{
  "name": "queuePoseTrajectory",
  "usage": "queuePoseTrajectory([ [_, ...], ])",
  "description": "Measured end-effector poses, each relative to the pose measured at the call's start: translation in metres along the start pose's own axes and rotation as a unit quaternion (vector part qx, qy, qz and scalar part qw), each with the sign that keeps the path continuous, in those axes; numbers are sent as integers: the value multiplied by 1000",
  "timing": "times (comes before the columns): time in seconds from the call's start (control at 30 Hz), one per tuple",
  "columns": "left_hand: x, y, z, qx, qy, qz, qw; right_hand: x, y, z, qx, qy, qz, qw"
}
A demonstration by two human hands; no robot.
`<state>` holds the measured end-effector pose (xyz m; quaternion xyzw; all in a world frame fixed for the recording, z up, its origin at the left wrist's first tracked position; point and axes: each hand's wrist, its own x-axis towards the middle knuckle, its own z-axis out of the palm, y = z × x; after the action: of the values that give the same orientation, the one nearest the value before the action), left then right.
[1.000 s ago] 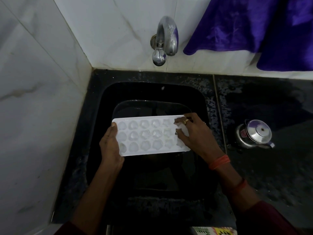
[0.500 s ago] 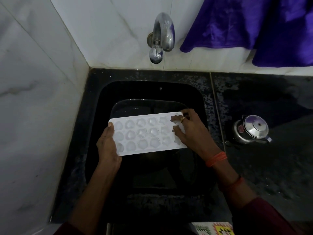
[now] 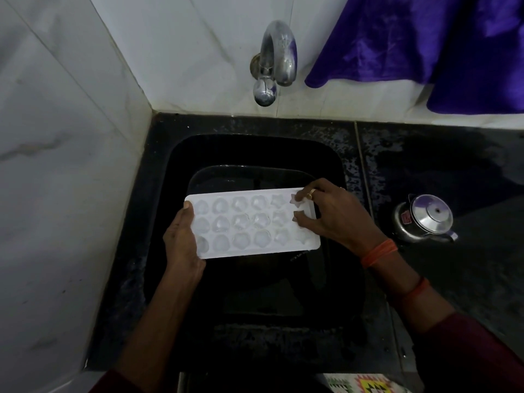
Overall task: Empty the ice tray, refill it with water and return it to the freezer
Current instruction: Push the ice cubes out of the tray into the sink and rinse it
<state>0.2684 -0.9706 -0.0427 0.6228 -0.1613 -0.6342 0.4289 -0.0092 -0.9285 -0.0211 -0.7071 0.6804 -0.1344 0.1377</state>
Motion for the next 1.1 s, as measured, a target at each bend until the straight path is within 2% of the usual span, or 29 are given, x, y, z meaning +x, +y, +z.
queuePoseTrajectory([
  [0.2,2,0,1,3,-2,-1,1000,0,3,3,10,-32,4,999],
  [0.33,1,-3,0,-1,3,-6,1000,-4,3,3,5,-11,18,1000],
  [0.53,0,-4,1,-7,5,-2,1000,-12,0,7,60,42,42,996],
  [0.8,-1,-4,0,-7,1,-1,1000,-16,-3,13,93,38,42,994],
  [0.93,0,-5,0,-8,3,3,1000,-16,-9,14,52,18,45,998],
  [1.1,1,-5,-1,-13,6,0,1000,-25,-16,8,45,70,31,996],
])
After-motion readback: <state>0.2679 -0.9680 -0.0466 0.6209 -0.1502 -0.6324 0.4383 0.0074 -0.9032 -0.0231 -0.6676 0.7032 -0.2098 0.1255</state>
